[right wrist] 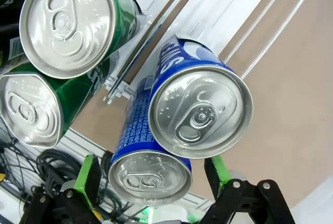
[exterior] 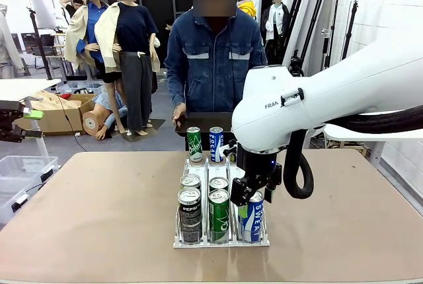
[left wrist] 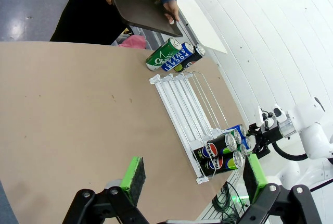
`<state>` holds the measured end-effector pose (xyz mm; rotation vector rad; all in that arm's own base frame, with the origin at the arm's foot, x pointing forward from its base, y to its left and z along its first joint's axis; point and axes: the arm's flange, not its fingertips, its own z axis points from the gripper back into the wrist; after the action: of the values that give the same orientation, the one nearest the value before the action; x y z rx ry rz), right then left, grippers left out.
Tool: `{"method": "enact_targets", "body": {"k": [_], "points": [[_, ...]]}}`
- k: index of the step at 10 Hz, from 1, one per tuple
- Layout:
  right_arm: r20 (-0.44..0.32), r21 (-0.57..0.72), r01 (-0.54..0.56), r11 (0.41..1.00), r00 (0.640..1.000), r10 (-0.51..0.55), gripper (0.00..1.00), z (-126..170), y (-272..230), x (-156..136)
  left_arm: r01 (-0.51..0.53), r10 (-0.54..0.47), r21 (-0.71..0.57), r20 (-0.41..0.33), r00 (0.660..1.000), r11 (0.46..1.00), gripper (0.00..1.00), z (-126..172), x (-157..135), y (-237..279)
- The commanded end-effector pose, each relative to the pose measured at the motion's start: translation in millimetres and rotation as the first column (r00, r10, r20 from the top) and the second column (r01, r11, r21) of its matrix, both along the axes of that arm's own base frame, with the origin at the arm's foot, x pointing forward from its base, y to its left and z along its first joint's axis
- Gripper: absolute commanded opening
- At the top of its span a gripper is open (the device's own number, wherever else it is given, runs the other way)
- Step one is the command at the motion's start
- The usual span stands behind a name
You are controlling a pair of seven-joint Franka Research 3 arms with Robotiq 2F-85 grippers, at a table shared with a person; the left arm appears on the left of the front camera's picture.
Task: Retrieve and hand over the desired beverage to the person.
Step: Pick up a can of the same type that the person held from the Automatic Can Dispenser.
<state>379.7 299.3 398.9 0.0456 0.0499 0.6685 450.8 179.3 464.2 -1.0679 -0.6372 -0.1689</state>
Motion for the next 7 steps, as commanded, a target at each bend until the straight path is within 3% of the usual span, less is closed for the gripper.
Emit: {"method": "enact_targets", "body": {"k": [1, 3, 7], "points": [[-0.019, 0.037, -0.021, 0.999, 1.000, 0.022, 0.96, -0.7, 2.7, 4.2, -0.001, 0.001, 0.006, -0.003, 1.000, 1.000, 1.00, 0.9, -0.8, 1.4], [-0.022, 0.047, -0.043, 0.998, 0.999, 0.044, 0.78, 0.0, 2.5, 4.6, -0.001, 0.001, 0.006, -0.003, 1.000, 1.000, 1.00, 0.9, -0.8, 1.4], [-0.024, 0.053, -0.053, 0.997, 0.998, 0.055, 0.22, 0.5, 2.2, 4.6, -0.001, 0.001, 0.006, -0.003, 1.000, 1.000, 1.00, 0.9, -0.8, 1.4]]}}
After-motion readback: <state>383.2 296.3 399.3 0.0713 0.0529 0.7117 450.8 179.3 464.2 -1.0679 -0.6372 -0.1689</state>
